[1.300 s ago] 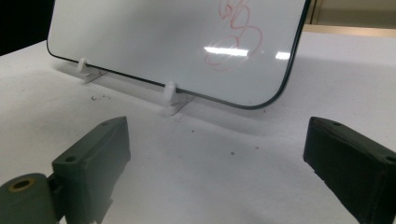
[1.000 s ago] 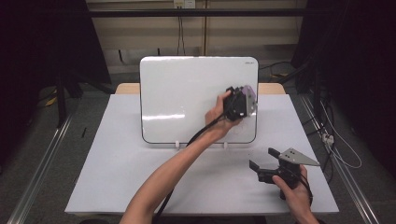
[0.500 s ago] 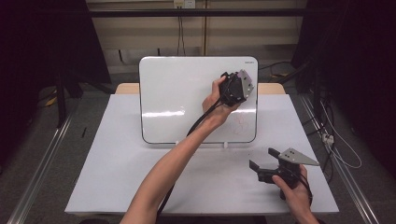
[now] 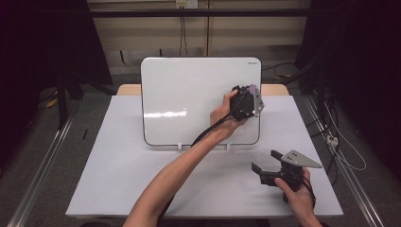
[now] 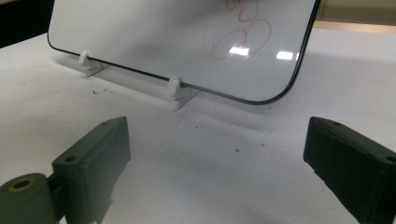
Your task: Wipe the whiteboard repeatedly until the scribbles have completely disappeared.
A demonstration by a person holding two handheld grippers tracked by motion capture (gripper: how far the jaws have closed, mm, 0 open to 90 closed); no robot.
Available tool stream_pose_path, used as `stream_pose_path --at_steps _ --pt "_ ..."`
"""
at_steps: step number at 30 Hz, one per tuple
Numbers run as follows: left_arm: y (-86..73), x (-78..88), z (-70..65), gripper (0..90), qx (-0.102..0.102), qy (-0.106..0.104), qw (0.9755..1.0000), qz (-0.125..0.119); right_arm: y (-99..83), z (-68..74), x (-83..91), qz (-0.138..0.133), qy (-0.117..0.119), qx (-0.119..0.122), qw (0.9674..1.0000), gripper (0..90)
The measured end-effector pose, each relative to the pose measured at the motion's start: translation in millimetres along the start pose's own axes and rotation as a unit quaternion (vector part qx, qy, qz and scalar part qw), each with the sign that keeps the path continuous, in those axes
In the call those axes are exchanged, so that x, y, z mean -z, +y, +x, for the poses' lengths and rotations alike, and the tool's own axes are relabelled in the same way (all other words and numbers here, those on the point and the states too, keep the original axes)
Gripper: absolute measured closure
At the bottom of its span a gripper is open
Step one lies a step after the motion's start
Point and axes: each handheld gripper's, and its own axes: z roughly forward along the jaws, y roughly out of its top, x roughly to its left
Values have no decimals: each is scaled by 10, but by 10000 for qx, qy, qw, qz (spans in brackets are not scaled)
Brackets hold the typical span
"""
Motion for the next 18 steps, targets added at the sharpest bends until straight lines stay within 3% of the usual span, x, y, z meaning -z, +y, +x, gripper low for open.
stream_pose_path --at_steps 3,5,7,13,16,18 --pt "-75 31 214 413 363 100 9993 -5 -7 -16 11 9 -12 -32 10000 69" --pt "-155 80 245 412 361 85 9993 -23 -8 -18 16 -6 -15 -42 10000 69" --pt "-223 132 192 412 326 64 9994 -41 -4 -23 15 -13 -11 -38 10000 69" --pt "-492 296 -245 412 92 -464 9987 -172 7 -4 15 -20 -19 16 10000 69" --pt "-546 359 -536 411 -269 -766 9966 -119 14 3 7 -16 -27 -14 10000 71" --pt "-548 382 -630 411 -499 -797 9955 -73 22 3 9 -28 -26 4 10000 71"
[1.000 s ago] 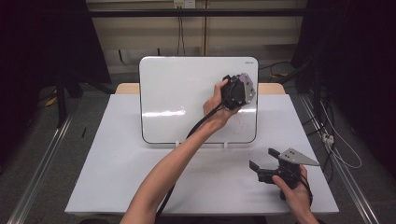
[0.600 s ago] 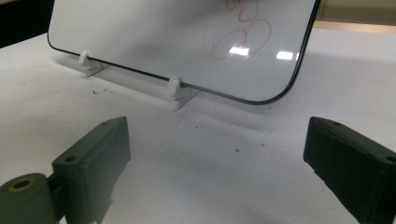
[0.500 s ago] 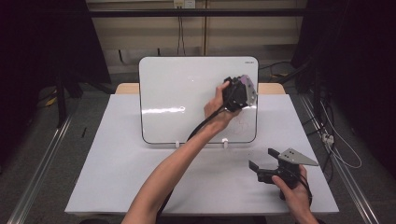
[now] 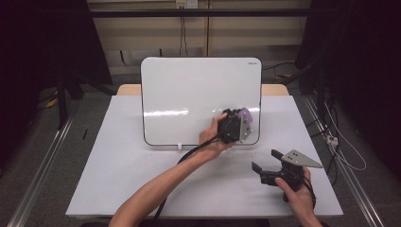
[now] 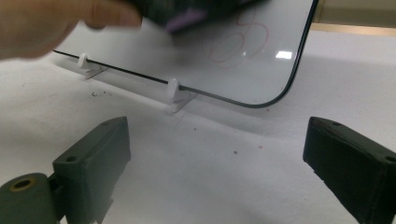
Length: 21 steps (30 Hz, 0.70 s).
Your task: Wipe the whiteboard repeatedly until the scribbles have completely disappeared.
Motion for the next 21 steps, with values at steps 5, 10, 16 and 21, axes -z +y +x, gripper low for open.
stream_pose_path --at_steps 5,10,16,21 --pt "35 -29 263 412 335 197 9992 -46 -11 -13 7 10 -4 -33 10000 71" --pt "157 -91 544 412 689 448 9966 -34 -9 -16 8 -9 2 -46 10000 71" --pt "165 -131 197 412 258 180 9995 -55 -9 -23 22 -19 -11 -25 10000 71" --pt "101 -80 -244 412 -46 -255 9996 94 -13 -16 28 -16 -14 16 10000 71"
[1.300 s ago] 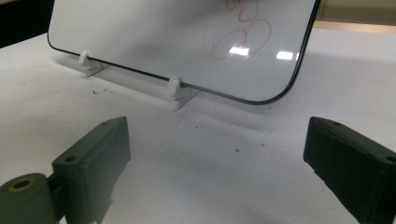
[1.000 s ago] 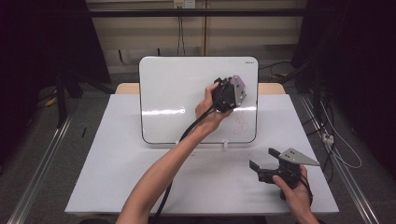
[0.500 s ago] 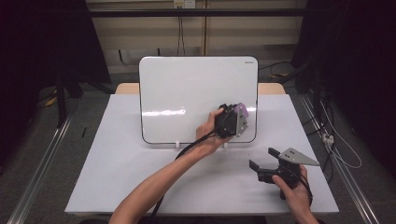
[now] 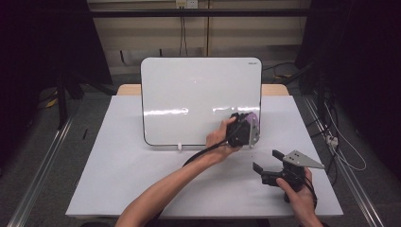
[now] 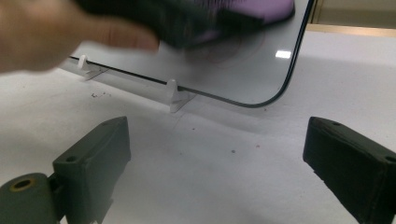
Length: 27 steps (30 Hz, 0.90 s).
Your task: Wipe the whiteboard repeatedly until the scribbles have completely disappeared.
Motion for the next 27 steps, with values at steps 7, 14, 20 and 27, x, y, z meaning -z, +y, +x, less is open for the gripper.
stream_pose_path --at_steps 7,14,20,27 --pt "-67 62 84 412 1 303 9995 2 0 -11 -24 37 -43 -23 10000 72" --pt "-134 173 574 412 562 795 9952 7 4 -12 -19 9 -59 -23 10000 73" --pt "-181 153 204 412 395 369 9985 -18 4 5 -19 23 -49 -6 10000 73" --pt "-274 201 -9 411 29 59 10000 44 1 4 -13 12 -35 -21 10000 73"
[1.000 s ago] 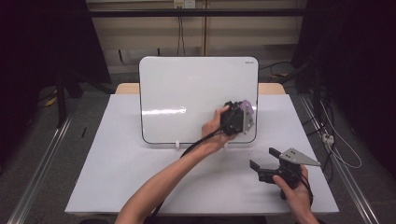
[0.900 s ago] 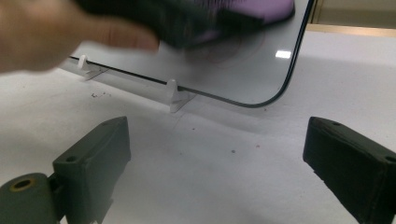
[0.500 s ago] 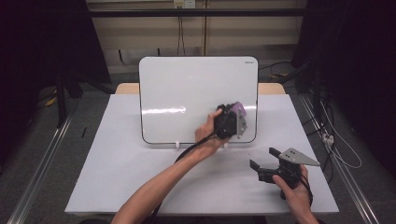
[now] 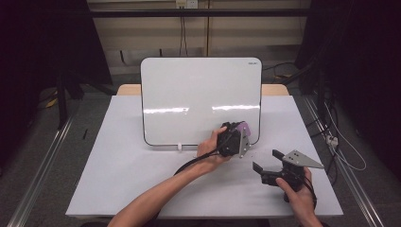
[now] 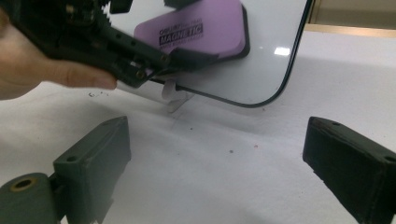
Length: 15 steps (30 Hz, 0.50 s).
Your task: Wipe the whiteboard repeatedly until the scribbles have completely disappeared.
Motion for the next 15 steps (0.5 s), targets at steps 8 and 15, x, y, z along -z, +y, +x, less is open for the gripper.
stream_pose_path --at_steps 8,15 --pt "-36 61 429 412 588 650 9961 -89 0 -1 -7 12 -2 10 10000 73" --pt "-63 117 618 412 961 755 9924 -104 0 10 -23 18 23 19 10000 73"
